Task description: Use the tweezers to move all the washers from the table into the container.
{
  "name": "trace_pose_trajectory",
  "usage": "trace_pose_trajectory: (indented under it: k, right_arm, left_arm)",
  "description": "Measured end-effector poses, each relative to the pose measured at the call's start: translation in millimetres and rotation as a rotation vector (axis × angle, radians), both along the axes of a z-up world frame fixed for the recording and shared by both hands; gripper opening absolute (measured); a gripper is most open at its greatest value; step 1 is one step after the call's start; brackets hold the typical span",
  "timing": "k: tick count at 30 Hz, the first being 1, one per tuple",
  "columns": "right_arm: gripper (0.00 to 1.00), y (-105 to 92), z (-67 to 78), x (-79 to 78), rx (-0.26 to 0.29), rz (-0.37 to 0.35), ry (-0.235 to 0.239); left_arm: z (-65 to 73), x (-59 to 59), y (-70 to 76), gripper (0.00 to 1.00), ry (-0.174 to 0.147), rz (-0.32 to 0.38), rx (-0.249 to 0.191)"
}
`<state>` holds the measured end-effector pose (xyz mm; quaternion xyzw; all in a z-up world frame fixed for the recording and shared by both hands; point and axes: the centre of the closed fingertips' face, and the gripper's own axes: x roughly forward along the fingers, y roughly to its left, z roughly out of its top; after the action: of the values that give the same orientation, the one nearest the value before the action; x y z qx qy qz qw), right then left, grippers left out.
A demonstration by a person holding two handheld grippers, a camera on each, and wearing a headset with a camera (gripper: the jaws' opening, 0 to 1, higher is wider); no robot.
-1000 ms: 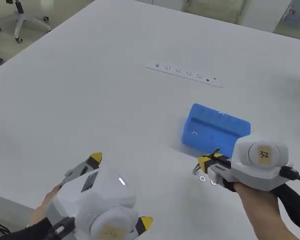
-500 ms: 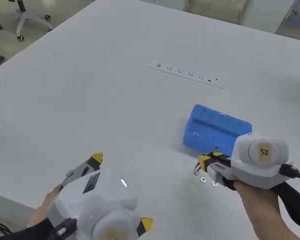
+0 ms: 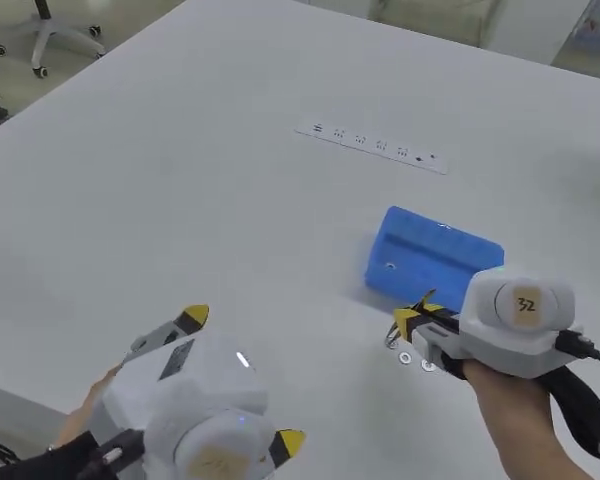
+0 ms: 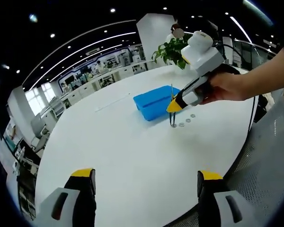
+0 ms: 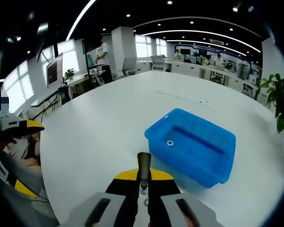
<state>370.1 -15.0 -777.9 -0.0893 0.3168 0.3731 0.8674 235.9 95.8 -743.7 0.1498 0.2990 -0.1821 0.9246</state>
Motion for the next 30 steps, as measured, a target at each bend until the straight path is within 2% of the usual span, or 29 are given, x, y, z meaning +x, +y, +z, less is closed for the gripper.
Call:
trace_pose_trajectory:
  k: [1,3,6,7,10,11,13,14,16,17,18,21,28,30]
  right_arm:
    - [0.02,0.0,-0.2,0.4,0.0,-0.002,0.001]
    - [0.02,-0.2,-0.7,1.5,-0.003,0.0,-0.002]
    - [0.02,0.2,-0.6,1.8,0.001,-0.004,-0.005]
    - [0.02,0.4,-0.3,2.2,0.003,-0.007,-0.005]
    - [0.02,1.0,0.2,1.0,0.001,-0.005,-0.01]
    - [0.02,1.7,0.4,0.6,-0.001,-0.001,-0.015]
    - [0.02,2.8,0.8,-0.2,-0.007,0.004,-0.02]
    - [0.02,2.9,0.9,-0.6,-0.01,0.005,-0.023]
    - [0.02,2.8,1.1,-1.2,-0.009,0.003,-0.027]
    - [0.02,2.5,1.2,-0.8,-0.01,0.002,-0.028]
    - [0.02,2.4,1.3,-0.9,-0.007,0.0,-0.026]
    - [0.02,1.9,1.3,-0.3,-0.002,-0.006,-0.021]
    - [0.02,2.5,1.3,-0.8,0.0,-0.012,-0.022]
    - [0.02,2.7,1.2,-1.0,0.0,-0.012,-0.025]
  left_arm:
    - [5.0,2.0,-3.7,0.85,-0.001,-0.015,-0.036]
    - [15.7,13.0,-4.0,0.79,-0.006,-0.019,-0.054]
    - [40.9,38.6,-17.8,0.69,-0.056,-0.056,-0.157]
    - [51.7,49.9,-23.0,0.66,-0.079,-0.067,-0.207]
    - [68.3,72.0,-37.6,0.55,-0.072,-0.105,-0.318]
    - [70.9,78.1,-42.5,0.53,-0.068,-0.124,-0.334]
    - [72.3,92.6,-51.8,0.49,-0.062,-0.155,-0.335]
    - [69.3,100.2,-58.9,0.45,-0.065,-0.194,-0.303]
    - [65.7,107.7,-65.7,0.36,-0.065,-0.209,-0.287]
    - [61.6,114.1,-73.4,0.35,-0.054,-0.22,-0.295]
    - [57.2,117.3,-84.0,0.35,-0.027,-0.243,-0.319]
    - [50.9,126.5,-101.0,0.33,-0.006,-0.274,-0.329]
    - [42.2,134.5,-128.7,0.3,0.008,-0.346,-0.297]
    - [33.2,133.6,-134.3,0.28,0.032,-0.365,-0.286]
